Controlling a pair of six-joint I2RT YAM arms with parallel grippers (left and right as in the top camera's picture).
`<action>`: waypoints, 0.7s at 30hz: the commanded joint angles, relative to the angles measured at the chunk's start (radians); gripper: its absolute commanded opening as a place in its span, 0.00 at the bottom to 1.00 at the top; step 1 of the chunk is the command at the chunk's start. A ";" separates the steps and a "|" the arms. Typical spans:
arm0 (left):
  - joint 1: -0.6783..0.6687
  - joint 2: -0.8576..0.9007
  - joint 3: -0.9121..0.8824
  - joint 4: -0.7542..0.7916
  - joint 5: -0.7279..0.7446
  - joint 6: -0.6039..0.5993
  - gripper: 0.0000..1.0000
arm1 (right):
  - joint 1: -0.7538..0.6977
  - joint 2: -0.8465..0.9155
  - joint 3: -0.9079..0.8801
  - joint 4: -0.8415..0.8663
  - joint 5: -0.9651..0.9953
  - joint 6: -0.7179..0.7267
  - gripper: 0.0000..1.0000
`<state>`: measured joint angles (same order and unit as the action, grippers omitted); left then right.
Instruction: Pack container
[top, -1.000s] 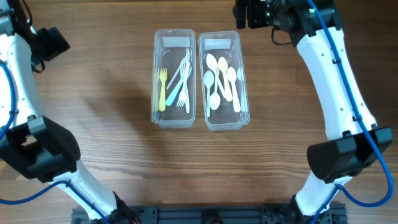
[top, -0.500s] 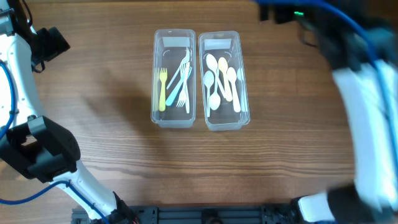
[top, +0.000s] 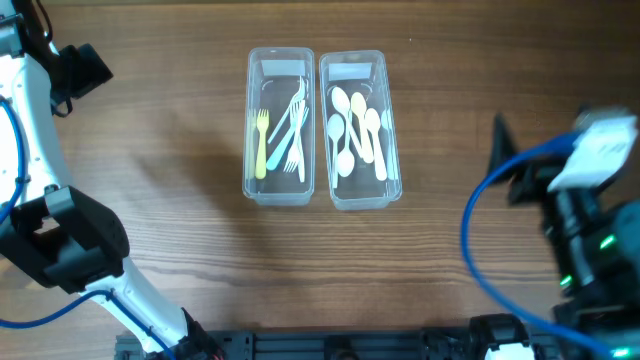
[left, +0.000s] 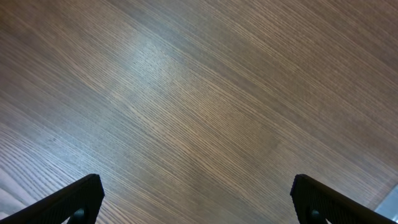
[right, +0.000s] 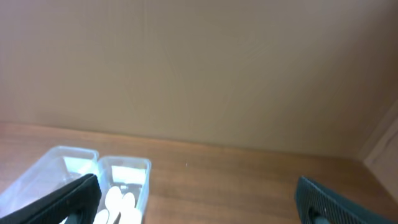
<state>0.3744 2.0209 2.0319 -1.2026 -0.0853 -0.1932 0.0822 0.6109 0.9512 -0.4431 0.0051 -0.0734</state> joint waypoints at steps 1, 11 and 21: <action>0.005 -0.029 -0.003 0.002 -0.010 0.002 1.00 | -0.004 -0.206 -0.291 0.146 0.002 -0.002 1.00; 0.005 -0.029 -0.003 0.002 -0.010 0.002 1.00 | -0.004 -0.537 -0.692 0.278 -0.013 0.026 1.00; 0.005 -0.029 -0.003 0.002 -0.010 0.002 1.00 | -0.004 -0.607 -0.846 0.349 -0.051 0.073 1.00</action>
<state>0.3744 2.0209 2.0319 -1.2045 -0.0856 -0.1932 0.0814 0.0200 0.1238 -0.1036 -0.0105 -0.0196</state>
